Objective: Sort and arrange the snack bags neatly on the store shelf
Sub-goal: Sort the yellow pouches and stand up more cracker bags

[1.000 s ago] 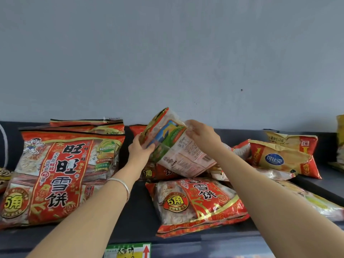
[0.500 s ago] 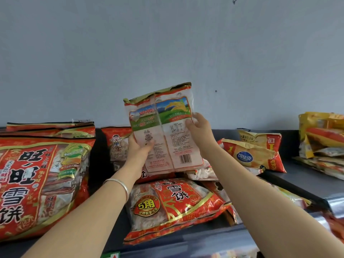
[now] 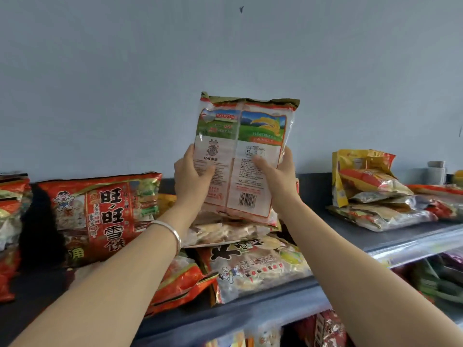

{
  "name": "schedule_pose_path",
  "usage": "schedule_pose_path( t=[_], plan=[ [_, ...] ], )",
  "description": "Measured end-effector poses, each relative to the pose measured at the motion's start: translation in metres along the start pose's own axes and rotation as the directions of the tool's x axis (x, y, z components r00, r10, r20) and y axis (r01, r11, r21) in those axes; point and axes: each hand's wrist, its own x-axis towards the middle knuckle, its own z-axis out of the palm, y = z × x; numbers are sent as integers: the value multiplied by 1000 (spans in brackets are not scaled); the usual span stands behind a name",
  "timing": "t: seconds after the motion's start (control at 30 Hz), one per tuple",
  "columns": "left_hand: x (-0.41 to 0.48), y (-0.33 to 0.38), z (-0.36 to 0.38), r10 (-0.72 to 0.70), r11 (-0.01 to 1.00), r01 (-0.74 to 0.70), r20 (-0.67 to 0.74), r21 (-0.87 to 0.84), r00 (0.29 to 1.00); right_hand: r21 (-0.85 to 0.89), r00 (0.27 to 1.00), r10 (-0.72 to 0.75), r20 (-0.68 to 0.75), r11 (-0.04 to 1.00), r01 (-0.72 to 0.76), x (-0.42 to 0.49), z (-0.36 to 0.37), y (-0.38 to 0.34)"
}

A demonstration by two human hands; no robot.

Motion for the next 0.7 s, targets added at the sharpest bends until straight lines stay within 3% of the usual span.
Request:
schedule_pose_path(
  t=[0.1,0.2,0.37,0.47,0.53,0.6,0.7],
  plan=[
    [-14,25,50,90,994,-95,79,60,993,-122,984,-107,-139,988,90,6,-48,-5],
    [-31,34,100,79,995,-91,293,26,953,-275,951,-210,-226,951,145,7,-98,-5],
    [-51,43,154,69,975,-154,448,158,891,-260,893,-247,-377,953,154,9,-163,-5],
    [-55,40,174,-119,895,-127,503,428,856,-302,841,-278,-463,942,145,13,-192,-6],
    [-57,35,184,-242,852,-72,512,519,825,-402,831,-300,-469,910,101,14,-205,-3],
    [-61,30,190,-290,872,-5,525,489,800,-547,848,-316,-426,836,37,14,-213,2],
    [-63,20,189,-298,863,-9,523,505,798,-771,902,-369,-225,633,67,12,-218,15]
  ],
)
